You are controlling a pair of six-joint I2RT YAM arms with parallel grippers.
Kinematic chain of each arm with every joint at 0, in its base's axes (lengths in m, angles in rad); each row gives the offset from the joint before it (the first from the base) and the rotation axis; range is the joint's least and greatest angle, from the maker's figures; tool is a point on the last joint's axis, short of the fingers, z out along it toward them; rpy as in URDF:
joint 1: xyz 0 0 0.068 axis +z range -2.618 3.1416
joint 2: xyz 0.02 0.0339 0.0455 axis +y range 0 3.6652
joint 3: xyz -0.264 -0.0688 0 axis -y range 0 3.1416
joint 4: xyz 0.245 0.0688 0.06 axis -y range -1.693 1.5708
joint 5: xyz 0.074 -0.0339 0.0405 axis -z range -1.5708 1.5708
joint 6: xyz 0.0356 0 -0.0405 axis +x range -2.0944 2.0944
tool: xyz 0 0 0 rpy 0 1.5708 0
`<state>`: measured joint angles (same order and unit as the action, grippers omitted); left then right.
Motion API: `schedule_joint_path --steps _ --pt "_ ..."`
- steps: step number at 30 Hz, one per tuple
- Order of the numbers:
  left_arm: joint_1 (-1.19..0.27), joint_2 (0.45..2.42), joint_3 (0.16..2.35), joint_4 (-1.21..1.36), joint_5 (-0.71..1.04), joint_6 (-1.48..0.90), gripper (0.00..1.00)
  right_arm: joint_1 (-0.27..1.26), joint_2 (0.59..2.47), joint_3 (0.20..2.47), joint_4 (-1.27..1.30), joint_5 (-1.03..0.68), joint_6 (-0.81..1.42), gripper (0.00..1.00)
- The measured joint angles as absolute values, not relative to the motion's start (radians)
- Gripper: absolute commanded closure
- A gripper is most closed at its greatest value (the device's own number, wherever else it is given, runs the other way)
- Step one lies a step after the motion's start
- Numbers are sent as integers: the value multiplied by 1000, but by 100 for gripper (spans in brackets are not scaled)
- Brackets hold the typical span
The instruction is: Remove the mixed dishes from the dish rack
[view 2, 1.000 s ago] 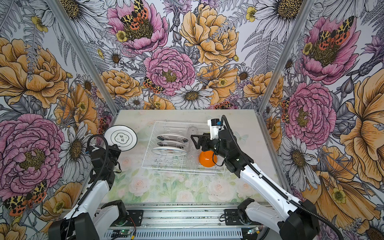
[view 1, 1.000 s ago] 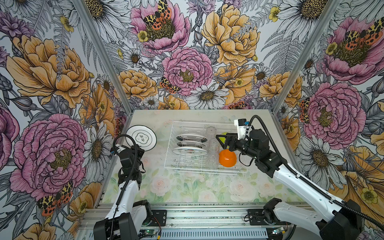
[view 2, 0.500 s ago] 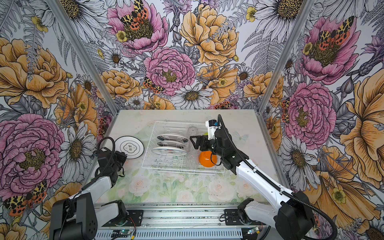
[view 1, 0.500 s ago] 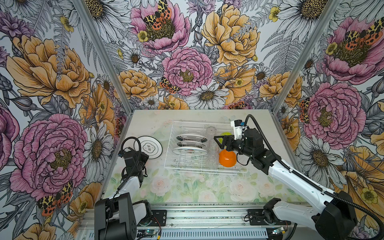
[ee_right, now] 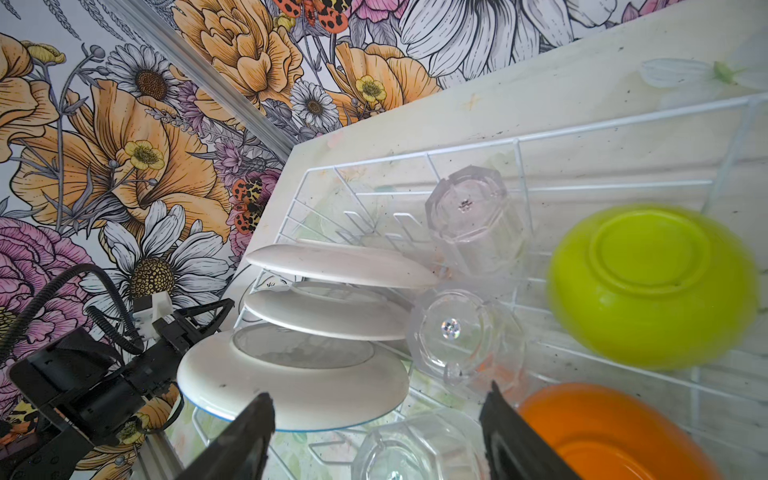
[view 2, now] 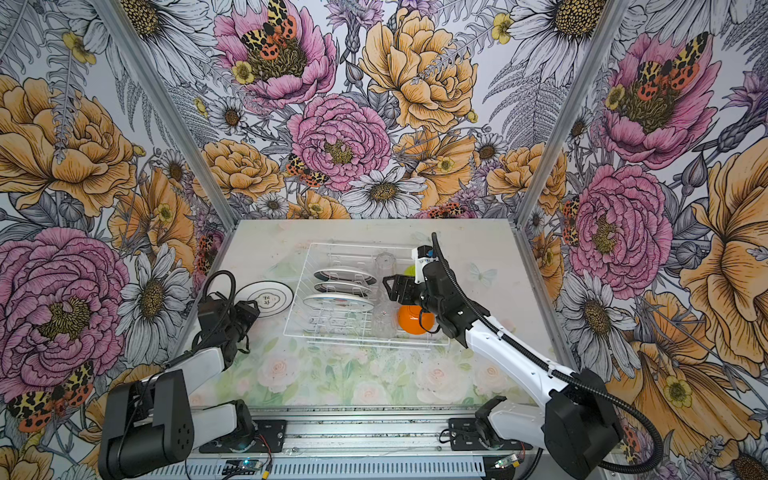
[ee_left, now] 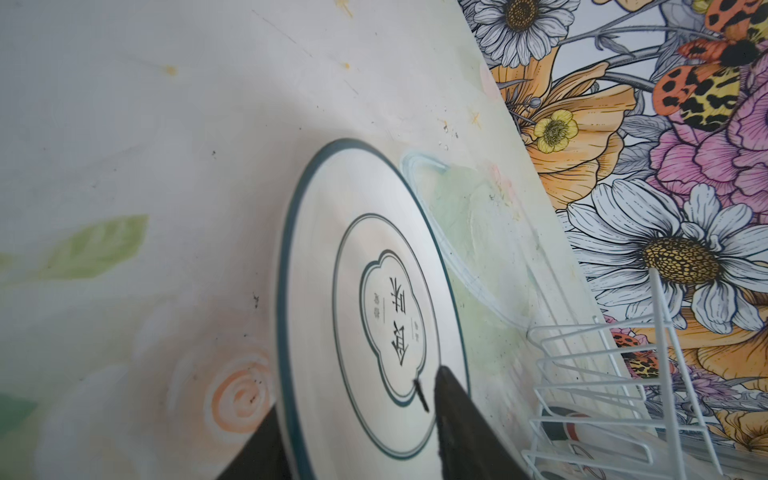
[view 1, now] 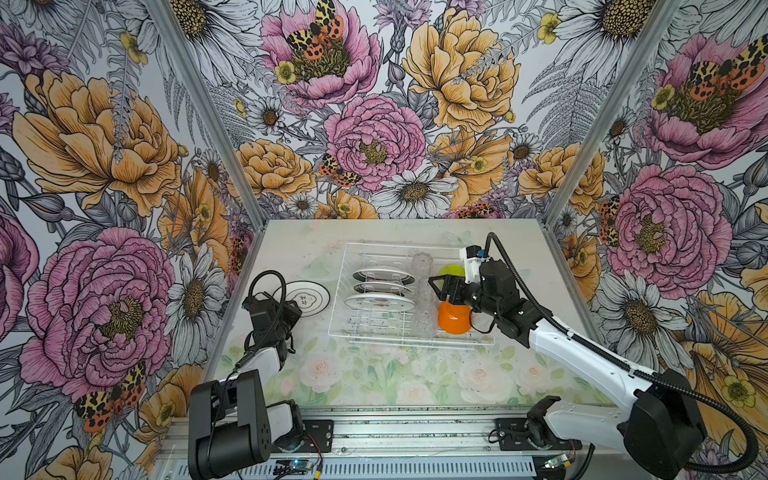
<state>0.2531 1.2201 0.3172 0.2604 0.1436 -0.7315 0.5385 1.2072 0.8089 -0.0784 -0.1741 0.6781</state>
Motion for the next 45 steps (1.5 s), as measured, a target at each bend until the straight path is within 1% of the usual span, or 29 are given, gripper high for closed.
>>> schedule_joint_path --steps 3,5,6,7,16,26,31,34,39,45 --pt "253 1221 317 251 144 -722 21 543 1207 800 -79 -158 689 21" --pt "253 1221 317 249 144 -717 10 544 1207 799 -79 -151 692 21" --pt "253 1221 318 249 144 -715 3 544 1207 799 -79 -150 692 21" --pt "253 1221 318 249 144 -716 1 544 1207 799 -78 -150 691 21" --pt "253 1172 316 226 140 -710 1 554 1240 799 -79 -154 691 21" --pt "250 1155 316 157 124 -727 1 619 1286 830 -117 -154 635 22" --pt "224 1081 316 122 139 -734 1 649 1319 873 -124 -154 587 23" --pt "189 1056 316 118 166 -746 1 672 1340 900 -131 -162 548 24" --pt "80 1032 316 89 196 -772 1 719 1372 946 -153 -179 474 26" --pt "-41 885 352 -12 162 -759 1 762 1378 964 -172 -184 401 28"
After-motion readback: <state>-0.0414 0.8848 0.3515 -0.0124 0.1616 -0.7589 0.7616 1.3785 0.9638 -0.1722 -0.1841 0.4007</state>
